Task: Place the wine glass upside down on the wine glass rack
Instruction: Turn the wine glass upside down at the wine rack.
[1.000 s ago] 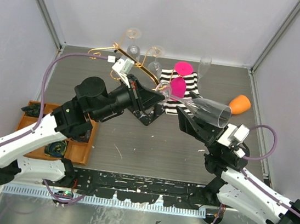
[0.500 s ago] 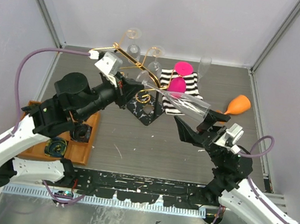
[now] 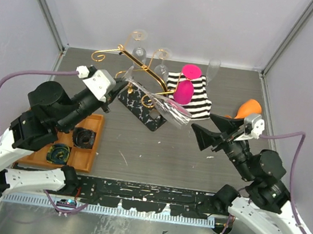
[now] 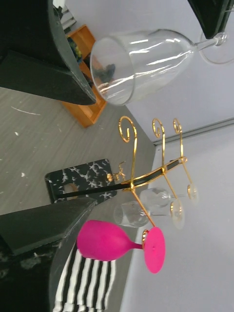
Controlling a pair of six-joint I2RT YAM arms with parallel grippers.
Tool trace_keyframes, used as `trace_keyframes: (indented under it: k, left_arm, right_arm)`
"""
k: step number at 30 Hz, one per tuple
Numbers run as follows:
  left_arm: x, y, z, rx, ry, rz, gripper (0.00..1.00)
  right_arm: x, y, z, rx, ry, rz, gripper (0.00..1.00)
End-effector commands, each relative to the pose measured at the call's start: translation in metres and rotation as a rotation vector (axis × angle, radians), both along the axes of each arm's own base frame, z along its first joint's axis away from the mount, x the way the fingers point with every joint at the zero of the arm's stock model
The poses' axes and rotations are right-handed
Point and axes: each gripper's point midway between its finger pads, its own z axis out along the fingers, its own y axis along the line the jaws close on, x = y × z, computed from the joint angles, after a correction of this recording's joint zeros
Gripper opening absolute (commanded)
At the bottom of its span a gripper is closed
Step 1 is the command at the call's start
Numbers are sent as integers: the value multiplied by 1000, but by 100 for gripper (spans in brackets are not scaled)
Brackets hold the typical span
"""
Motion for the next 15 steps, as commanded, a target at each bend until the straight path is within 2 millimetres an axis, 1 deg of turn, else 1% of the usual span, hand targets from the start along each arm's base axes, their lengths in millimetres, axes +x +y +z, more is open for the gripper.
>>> trace_keyframes:
  k: [1,5,7,9,11,13,15]
  left_arm:
    - [-1,8,-1,127,-124,0,0]
    - [-4,6,-12,219,-171,-35,0]
    - [-8,2,-22,279,-201,-78,0]
    - [-13,-4,-38,383,-244,-146,0]
    - [-18,-8,-55,488,-303,-209,0]
    - [-22,-10,-62,535,-340,-243,0]
    - [-25,-10,-61,552,-363,-266,0]
  right_arm:
    - [-10,-17,-14,-88,180,-30,82]
    - [-17,-24,-1,-99,217,-35,82]
    - [-21,-21,10,-84,225,-11,82]
    - [-27,-12,18,-80,226,50,82]
    - [-32,3,23,-86,228,128,82]
    - [-37,20,24,-95,238,213,82]
    - [-39,35,21,-106,249,283,82]
